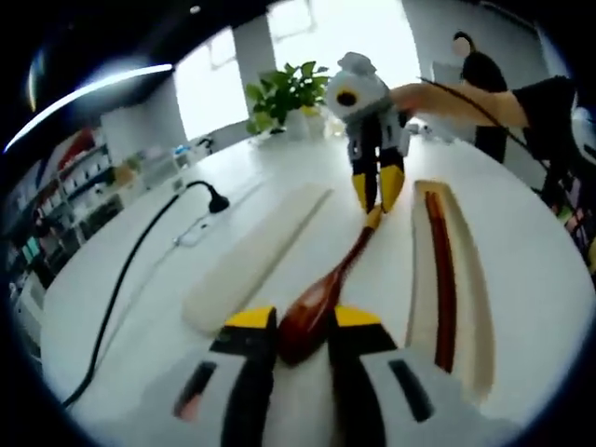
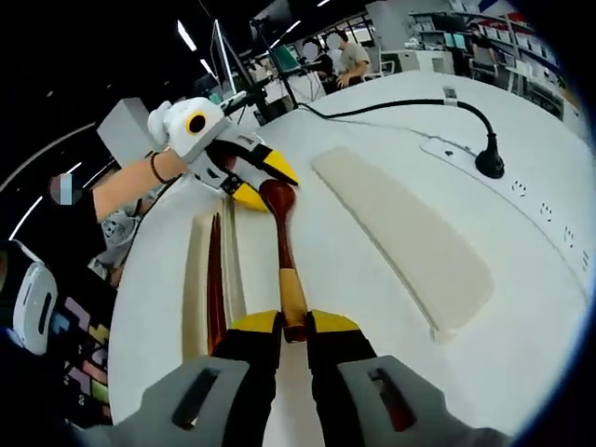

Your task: Arrange the utensils inside the cutlery case until each visible utensil rests in its matching compartment.

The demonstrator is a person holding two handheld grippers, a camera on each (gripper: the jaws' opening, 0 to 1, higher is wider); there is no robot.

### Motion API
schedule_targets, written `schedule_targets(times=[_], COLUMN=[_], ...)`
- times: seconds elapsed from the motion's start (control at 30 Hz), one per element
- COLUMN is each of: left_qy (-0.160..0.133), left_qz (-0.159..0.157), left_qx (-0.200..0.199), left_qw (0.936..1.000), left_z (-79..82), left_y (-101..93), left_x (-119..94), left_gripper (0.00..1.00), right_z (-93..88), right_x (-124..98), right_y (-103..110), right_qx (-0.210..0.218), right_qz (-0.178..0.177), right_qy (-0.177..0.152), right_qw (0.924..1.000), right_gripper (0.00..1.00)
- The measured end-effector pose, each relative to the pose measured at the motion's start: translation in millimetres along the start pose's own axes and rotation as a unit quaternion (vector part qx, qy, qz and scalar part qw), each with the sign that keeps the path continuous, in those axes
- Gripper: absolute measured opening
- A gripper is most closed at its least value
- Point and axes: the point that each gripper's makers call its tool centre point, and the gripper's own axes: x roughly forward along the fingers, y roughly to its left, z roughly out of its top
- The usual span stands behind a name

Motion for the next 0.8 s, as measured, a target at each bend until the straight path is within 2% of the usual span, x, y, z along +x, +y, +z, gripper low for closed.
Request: schedule_targets(times=[0.03, 0.07, 0.1, 0.13, 0.17, 0.27, 0.33, 0.4, 0.43, 0.47, 0.5, 0.57, 0.6, 0.63, 0.67, 0.73, 0.8], left_qy=[0.005, -0.001, 0.001, -0.003, -0.002, -0.001, -0.002, -0.006, -0.007, -0.009, -0.011, -0.022, -0.026, -0.028, -0.030, -0.041, -0.049], left_qz=[0.007, 0.019, 0.008, -0.001, -0.007, -0.004, -0.003, -0.005, -0.003, -0.004, -0.004, -0.004, -0.002, 0.000, 0.000, 0.009, 0.013], left_qx=[0.018, 0.034, 0.031, 0.014, 0.016, 0.038, 0.038, 0.040, 0.043, 0.044, 0.042, 0.027, 0.025, 0.025, 0.023, 0.016, 0.010], left_qw=[0.9998, 0.9992, 0.9995, 0.9999, 0.9998, 0.9993, 0.9993, 0.9992, 0.9990, 0.9990, 0.9990, 0.9994, 0.9993, 0.9993, 0.9993, 0.9990, 0.9987], left_z=[-0.5, 2.9, 3.9, 3.7, 1.3, 1.2, 1.0, 0.7, 0.2, -0.1, -0.3, 2.4, 4.3, 6.1, 8.2, 14.1, 18.3], left_y=[2.2, 4.7, 1.2, -2.0, -5.0, -6.5, -6.1, -6.0, -5.4, -5.0, -3.3, -2.7, -2.7, -2.8, -3.1, -2.6, -4.2], left_x=[-1, -1, -3, -3, -4, -2, -1, -1, -1, -2, -2, -5, -8, -9, -11, -13, -14], left_gripper=[0.17, 0.11, 0.08, 0.07, 0.06, 0.05, 0.05, 0.05, 0.05, 0.05, 0.05, 0.05, 0.05, 0.06, 0.06, 0.06, 0.06], right_z=[-0.2, 0.5, 3.1, 3.3, 5.4, 3.7, 4.3, 10.3, 13.4, 16.0, 15.9, 21.3, 22.6, 20.9, 21.5, 24.6, 23.3], right_x=[0, -1, -3, -5, -7, -9, -11, -12, -12, -13, -12, -16, -17, -18, -19, -24, -28], right_y=[0, -1, -11, -19, -23, -27, -33, -35, -31, -27, -19, -22, -19, -15, -14, -13, -12], right_qx=[-0.001, 0.000, -0.005, -0.016, -0.034, -0.075, -0.120, -0.193, -0.233, -0.250, -0.263, -0.303, -0.305, -0.293, -0.289, -0.288, -0.277], right_qz=[-0.003, -0.008, -0.039, -0.066, -0.081, -0.107, -0.128, -0.156, -0.167, -0.175, -0.171, -0.188, -0.193, -0.190, -0.192, -0.203, -0.211], right_qy=[-0.003, -0.006, -0.014, -0.016, -0.020, -0.010, 0.003, 0.009, 0.010, 0.006, 0.007, 0.008, 0.001, -0.004, -0.008, -0.029, -0.039], right_qw=[1.0000, 1.0000, 0.9991, 0.9976, 0.9959, 0.9914, 0.9845, 0.9686, 0.9579, 0.9522, 0.9495, 0.9340, 0.9325, 0.9369, 0.9379, 0.9353, 0.9368], right_gripper=[0.10, 0.10, 0.10, 0.11, 0.11, 0.11, 0.11, 0.11, 0.11, 0.10, 0.07, 0.06, 0.06, 0.06, 0.06, 0.06, 0.06])
